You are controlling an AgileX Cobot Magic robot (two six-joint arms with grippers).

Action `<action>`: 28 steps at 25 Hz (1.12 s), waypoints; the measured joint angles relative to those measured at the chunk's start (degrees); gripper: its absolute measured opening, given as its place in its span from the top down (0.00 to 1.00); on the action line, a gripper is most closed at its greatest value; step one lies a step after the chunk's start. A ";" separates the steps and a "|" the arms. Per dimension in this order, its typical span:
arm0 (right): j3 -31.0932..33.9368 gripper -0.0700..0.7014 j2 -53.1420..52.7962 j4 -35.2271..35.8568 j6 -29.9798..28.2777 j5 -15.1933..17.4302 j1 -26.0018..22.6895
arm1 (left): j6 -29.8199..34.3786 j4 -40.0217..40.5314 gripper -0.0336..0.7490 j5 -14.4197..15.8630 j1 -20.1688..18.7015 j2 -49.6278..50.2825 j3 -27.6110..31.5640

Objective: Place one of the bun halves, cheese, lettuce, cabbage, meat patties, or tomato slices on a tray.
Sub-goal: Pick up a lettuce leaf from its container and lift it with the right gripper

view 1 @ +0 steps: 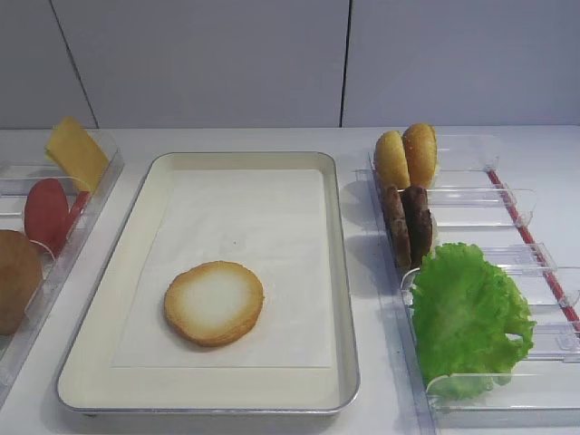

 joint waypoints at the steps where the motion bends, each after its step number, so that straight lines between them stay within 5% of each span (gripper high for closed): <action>1: 0.00 0.26 0.00 0.00 0.00 0.00 0.00 | 0.00 0.00 0.64 0.00 0.00 0.00 0.00; 16: -3.63 0.29 3.25 1.85 0.00 1.73 0.00 | 0.00 0.00 0.64 0.00 0.00 0.00 0.00; 22: -12.37 0.29 20.07 13.36 3.83 7.36 0.00 | 0.00 0.00 0.64 0.00 0.00 0.00 0.00; 28: -16.30 0.29 36.62 25.11 4.57 7.73 0.00 | 0.00 0.00 0.64 0.00 0.00 0.00 0.00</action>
